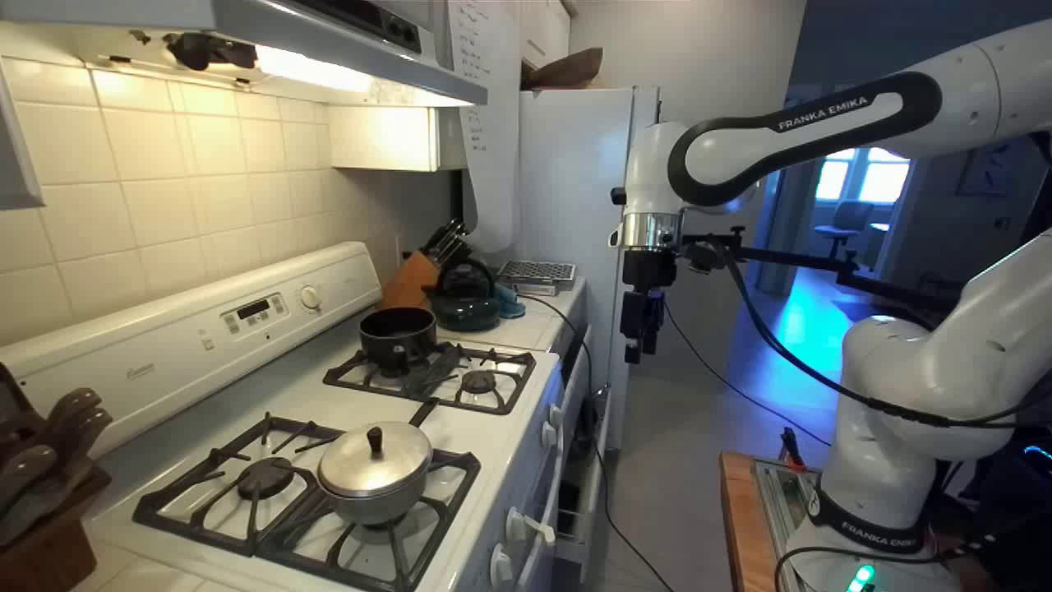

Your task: Remove the silver lid from the silver pot, put it on the counter and move the pot to the right

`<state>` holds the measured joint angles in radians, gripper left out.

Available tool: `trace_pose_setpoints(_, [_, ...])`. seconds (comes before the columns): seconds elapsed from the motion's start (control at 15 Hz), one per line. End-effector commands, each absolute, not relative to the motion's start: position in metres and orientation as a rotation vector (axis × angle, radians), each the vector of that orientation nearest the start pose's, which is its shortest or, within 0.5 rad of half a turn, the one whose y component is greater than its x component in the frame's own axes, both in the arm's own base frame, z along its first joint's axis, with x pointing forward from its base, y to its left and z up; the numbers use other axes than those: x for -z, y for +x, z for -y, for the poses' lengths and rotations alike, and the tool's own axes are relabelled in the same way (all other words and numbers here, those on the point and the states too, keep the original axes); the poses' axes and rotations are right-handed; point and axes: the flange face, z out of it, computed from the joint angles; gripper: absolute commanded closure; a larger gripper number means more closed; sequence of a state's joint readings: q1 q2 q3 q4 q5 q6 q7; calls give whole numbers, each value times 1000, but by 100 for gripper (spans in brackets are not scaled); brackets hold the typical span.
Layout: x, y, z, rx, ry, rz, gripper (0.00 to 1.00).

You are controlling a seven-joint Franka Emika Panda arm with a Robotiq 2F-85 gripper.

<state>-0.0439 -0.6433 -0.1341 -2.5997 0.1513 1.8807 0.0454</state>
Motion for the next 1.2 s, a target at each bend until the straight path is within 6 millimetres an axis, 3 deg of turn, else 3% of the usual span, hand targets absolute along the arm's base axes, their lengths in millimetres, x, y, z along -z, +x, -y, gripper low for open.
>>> trace_pose_setpoints(0.0, [-454, 340, 50, -104, -2891, -357, 0])
trace_pose_setpoints(0.4, [-454, 343, 52, -69, -2906, -396, 0])
trace_pose_setpoints(0.67, [-452, 376, 55, 107, -2893, -319, 0])
trace_pose_setpoints(1.13, [-433, 417, 12, 217, -2898, -1, 0])
